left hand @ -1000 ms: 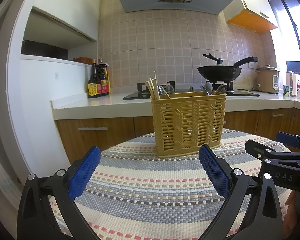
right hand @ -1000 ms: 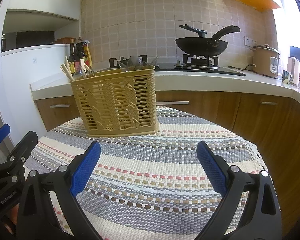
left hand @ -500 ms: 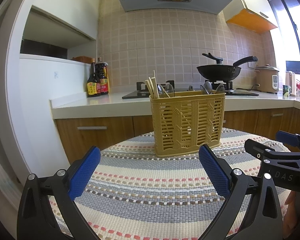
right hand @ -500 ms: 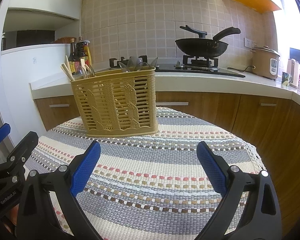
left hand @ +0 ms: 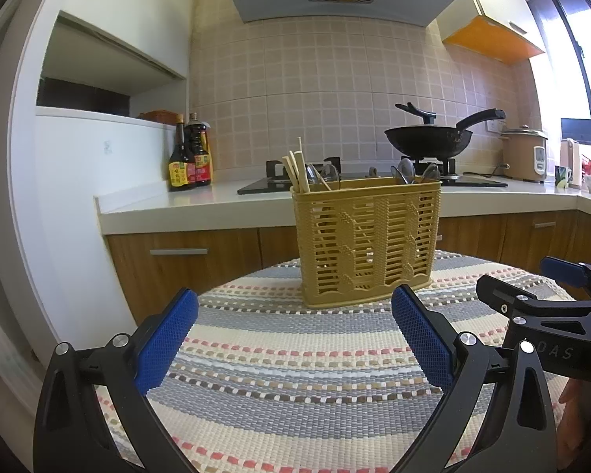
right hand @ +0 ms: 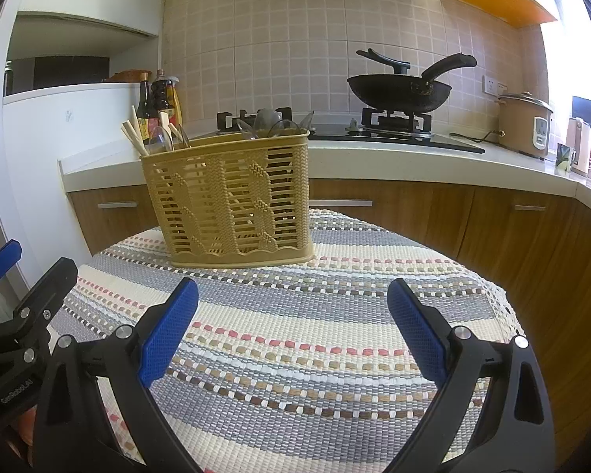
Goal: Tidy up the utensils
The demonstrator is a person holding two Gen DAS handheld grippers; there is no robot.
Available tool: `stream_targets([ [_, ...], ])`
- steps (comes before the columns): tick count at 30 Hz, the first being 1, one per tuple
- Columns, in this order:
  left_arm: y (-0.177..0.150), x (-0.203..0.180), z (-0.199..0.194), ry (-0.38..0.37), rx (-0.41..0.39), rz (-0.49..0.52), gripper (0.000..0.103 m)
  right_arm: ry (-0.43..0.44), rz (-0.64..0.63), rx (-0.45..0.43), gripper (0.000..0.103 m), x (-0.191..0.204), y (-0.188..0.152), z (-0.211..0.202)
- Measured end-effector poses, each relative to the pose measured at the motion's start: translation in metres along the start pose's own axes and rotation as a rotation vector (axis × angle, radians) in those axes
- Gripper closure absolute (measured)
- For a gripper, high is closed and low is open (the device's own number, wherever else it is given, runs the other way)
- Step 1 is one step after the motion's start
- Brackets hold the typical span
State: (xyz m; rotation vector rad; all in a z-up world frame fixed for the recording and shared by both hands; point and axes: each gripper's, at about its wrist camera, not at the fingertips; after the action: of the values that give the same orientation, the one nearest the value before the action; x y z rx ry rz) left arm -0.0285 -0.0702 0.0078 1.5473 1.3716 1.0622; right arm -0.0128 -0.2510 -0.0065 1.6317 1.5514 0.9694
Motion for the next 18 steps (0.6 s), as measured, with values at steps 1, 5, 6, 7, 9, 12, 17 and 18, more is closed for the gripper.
stream_targets([
  [1,0.0,0.0008,0.0006,-0.001,0.001,0.0,0.008,-0.001,-0.001,0.002,0.011,0.0002,0.0,0.0004],
  [5,-0.0006,0.0009,0.0009,-0.002,0.005,0.0,0.008,0.0,-0.002,0.003,0.011,0.0006,0.0005,0.0016],
  [6,-0.0005,0.0013,0.0013,-0.002,0.005,-0.001,0.008,0.0,-0.002,0.004,0.011,0.0006,0.0005,0.0015],
  [7,-0.0004,0.002,0.0017,-0.004,0.006,-0.002,0.008,0.0,-0.002,0.004,0.011,0.0008,0.0005,0.0016],
  [9,-0.0003,0.0023,0.0021,-0.002,0.007,-0.007,0.008,0.001,-0.002,0.004,0.011,0.0007,0.0007,0.0018],
  [12,0.0001,0.0061,0.0017,0.01,-0.004,-0.019,0.007,0.001,-0.003,0.005,0.011,0.0006,0.0006,0.0019],
  [17,0.0013,0.0087,0.0059,-0.005,0.029,-0.039,0.007,0.0,-0.009,0.003,0.011,0.0019,0.0001,0.002],
  [18,0.0015,0.0089,0.0069,-0.012,0.038,-0.04,0.007,-0.001,-0.009,0.003,0.011,0.0017,-0.0001,0.0022],
])
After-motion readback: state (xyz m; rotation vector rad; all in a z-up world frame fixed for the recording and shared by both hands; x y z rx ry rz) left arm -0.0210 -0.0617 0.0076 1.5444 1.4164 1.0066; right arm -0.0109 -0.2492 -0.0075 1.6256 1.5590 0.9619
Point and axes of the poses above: each gripper's, at about its wrist camera, not at the fingertips, and z roughly the way its jaws point, x to its left, y to its top, and after that the axes turned 6 degrees about x, right-handed
